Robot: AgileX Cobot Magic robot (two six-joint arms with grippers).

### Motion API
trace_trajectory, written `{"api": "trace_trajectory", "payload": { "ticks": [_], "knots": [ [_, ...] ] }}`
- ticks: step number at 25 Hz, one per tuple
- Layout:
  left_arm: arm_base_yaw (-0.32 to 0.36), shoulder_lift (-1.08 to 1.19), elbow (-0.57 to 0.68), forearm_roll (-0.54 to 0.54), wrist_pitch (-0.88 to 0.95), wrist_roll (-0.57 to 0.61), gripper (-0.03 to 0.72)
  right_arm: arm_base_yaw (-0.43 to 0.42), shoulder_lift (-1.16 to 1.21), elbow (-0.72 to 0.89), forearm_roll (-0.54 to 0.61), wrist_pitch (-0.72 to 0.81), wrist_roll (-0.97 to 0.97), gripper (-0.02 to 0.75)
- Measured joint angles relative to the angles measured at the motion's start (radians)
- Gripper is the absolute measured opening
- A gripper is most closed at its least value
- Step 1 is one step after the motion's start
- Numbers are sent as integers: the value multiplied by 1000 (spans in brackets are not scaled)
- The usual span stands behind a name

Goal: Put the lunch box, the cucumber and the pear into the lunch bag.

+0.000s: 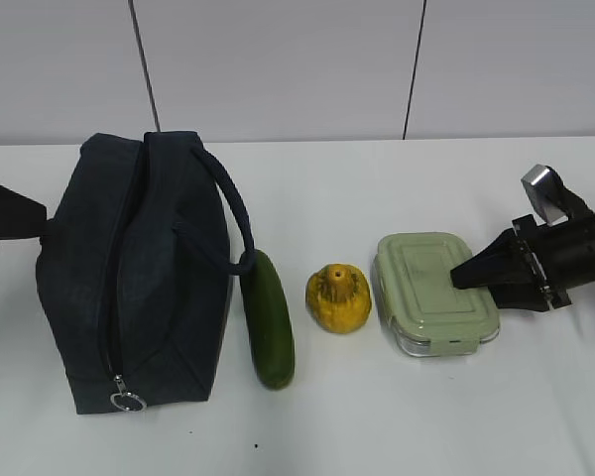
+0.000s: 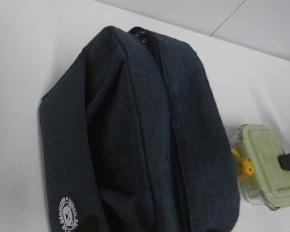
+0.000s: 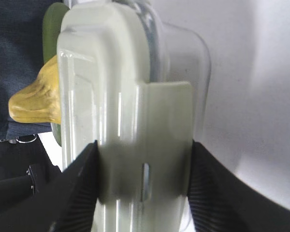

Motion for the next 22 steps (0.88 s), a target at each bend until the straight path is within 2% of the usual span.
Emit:
{"api": "trace_trajectory", "payload": {
  "ticks": [7,13,15,19,22],
  "knots": [
    [-4,137,-8,-35,4,68,340,0,0,0,2,-2,0,400],
    [-86,209,-10,-52,-28,106,290,0,0,0,6,-4,0,400],
    [-101,220,-10,-51,-47,107,231,0,0,0,6,-4,0,400],
    [-101,220,-10,-48,-52,107,50,0,2,0,6,-4,2,400],
    [-101,220,-11,-48,-48,107,-1,0,2,0,6,-4,2,400]
  ]
}}
